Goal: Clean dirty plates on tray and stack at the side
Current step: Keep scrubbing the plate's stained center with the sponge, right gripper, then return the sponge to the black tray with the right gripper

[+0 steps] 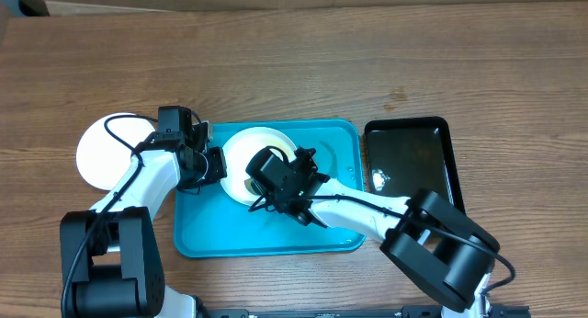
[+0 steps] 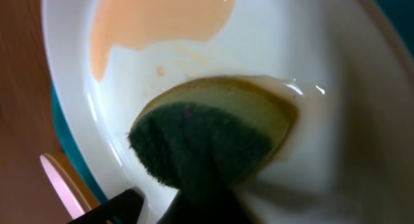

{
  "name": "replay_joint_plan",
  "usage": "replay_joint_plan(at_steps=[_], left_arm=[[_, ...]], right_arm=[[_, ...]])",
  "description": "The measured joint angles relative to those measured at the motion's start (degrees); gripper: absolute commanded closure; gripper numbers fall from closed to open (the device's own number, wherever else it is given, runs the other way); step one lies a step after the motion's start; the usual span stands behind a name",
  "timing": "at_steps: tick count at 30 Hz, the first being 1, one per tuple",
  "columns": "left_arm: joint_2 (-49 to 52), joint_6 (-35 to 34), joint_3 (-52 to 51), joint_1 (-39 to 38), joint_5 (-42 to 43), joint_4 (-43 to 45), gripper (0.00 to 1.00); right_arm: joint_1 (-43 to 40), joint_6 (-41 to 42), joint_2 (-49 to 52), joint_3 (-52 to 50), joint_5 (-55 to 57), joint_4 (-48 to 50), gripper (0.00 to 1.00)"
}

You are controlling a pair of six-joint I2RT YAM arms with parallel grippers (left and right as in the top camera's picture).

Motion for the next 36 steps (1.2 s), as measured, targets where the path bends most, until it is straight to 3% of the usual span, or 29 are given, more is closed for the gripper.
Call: replay_joint_plan(at_steps=[17, 23, 29, 36], left_arm=[[0.0, 0.0, 0.0, 0.0, 0.0, 0.0, 0.96], [0.0, 0.0, 0.0, 0.0, 0.0, 0.0, 0.96], [0.0, 0.0, 0.0, 0.0, 0.2, 0.0, 0.96], [0.0, 0.0, 0.0, 0.0, 0.2, -0.3, 0.96]], right_arm=[[-0.8, -9.6, 2.8, 0.0, -1.0, 12.4, 0.96], [-5.4, -22.7, 2.9, 0.9, -7.4, 18.4, 0.96], [-12.3, -34.9, 1.0, 3.0, -16.4, 4.3, 0.96], [-20.0, -50.1, -11.0, 3.2, -20.5, -19.1, 0.96]])
